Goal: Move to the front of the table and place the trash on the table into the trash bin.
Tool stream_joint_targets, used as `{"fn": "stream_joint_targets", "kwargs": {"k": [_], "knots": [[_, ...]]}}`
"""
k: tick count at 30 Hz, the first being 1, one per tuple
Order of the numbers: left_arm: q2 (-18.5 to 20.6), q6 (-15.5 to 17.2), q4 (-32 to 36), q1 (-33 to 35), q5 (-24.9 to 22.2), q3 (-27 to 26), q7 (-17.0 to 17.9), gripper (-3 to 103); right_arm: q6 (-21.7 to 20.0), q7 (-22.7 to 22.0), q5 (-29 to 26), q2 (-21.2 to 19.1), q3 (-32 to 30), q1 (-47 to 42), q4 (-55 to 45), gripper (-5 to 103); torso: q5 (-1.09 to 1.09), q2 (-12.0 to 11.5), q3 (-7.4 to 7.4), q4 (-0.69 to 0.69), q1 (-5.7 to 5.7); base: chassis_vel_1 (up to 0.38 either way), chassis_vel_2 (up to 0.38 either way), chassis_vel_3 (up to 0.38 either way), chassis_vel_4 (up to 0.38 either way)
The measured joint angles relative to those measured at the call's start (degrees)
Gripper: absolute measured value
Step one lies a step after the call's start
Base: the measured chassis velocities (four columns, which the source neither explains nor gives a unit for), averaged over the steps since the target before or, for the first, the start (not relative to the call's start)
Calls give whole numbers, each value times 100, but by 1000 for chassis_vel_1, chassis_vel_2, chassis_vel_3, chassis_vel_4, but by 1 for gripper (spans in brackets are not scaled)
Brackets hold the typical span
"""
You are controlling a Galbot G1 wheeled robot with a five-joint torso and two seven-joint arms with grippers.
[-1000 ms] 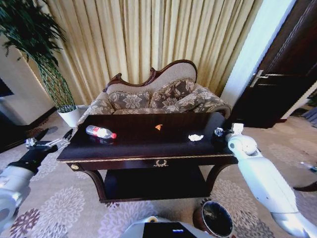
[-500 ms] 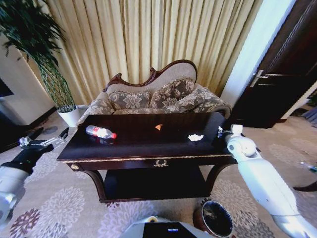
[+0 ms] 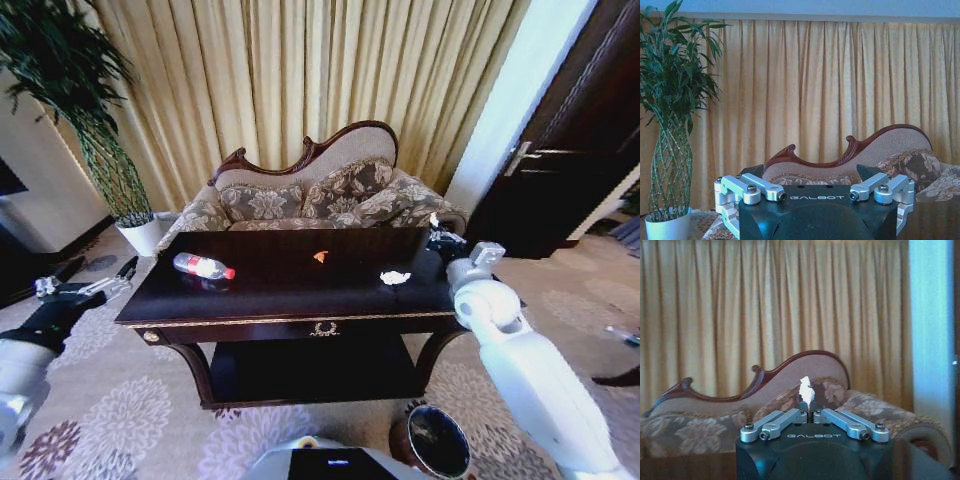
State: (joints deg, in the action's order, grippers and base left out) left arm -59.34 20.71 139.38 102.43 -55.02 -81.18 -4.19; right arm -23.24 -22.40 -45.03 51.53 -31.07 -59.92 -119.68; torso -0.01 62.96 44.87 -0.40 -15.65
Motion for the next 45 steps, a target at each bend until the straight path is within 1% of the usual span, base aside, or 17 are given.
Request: {"fn": "stream_joint_targets", "kwargs": {"k": [1,4,10,15,24,29,33,34,38,39,41,42,45], "knots": [[30,0,-2,7,-19,-52,-2,100,-132,-33,-24,50,-8,-55,-178,1,0,0,0,0,0,0,0,0,0],[68,0,-25,14,-39,-89,-12,100,-180,-53,-3,78,-8,-101,-298,1,0,0,0,0,0,0,0,0,0],[143,2,-95,2,-43,-95,-129,100,-192,-67,74,95,-37,-229,-402,1,0,-1,1,0,-1,7,-11,-8,4],[181,11,-126,-44,-32,-36,-146,100,-190,-66,105,81,-71,-299,-414,1,0,-1,1,-1,-1,95,-90,-86,94],[197,11,-193,-67,-25,-3,-224,100,-170,-66,84,4,-98,-315,-398,1,3,0,0,-1,0,204,-206,-203,207],[188,5,-200,-66,-22,-3,-235,100,-156,-66,118,17,-55,-309,-367,1,1,0,0,2,0,292,-280,-276,282],[148,-11,-198,-52,-14,-2,-242,100,-51,47,255,69,-18,-387,-290,1,1,1,-1,0,3,281,-251,-292,258],[126,-43,-198,-34,4,-3,-256,100,59,216,337,136,-22,-500,-216,1,0,3,-2,1,5,167,-197,-220,144],[107,-65,-196,-15,21,-19,-281,100,128,315,404,218,-42,-628,-139,1,1,5,-4,0,6,125,-124,-127,107],[102,-71,-196,-12,27,-25,-284,100,113,345,430,260,-55,-699,-103,1,1,5,-3,0,6,18,-21,-79,14],[89,-75,-191,-12,35,-25,-289,100,-96,410,503,373,-119,-882,3,1,0,1,0,0,3,0,0,0,0],[89,-75,-191,-12,35,-25,-289,100,-96,410,503,373,-119,-882,3,1,0,1,0,0,3,0,0,0,0],[81,-79,-167,-17,37,-18,-290,100,-407,449,737,611,-218,-1199,348,1,3,-4,4,1,-7,-27,43,43,-24]]}}
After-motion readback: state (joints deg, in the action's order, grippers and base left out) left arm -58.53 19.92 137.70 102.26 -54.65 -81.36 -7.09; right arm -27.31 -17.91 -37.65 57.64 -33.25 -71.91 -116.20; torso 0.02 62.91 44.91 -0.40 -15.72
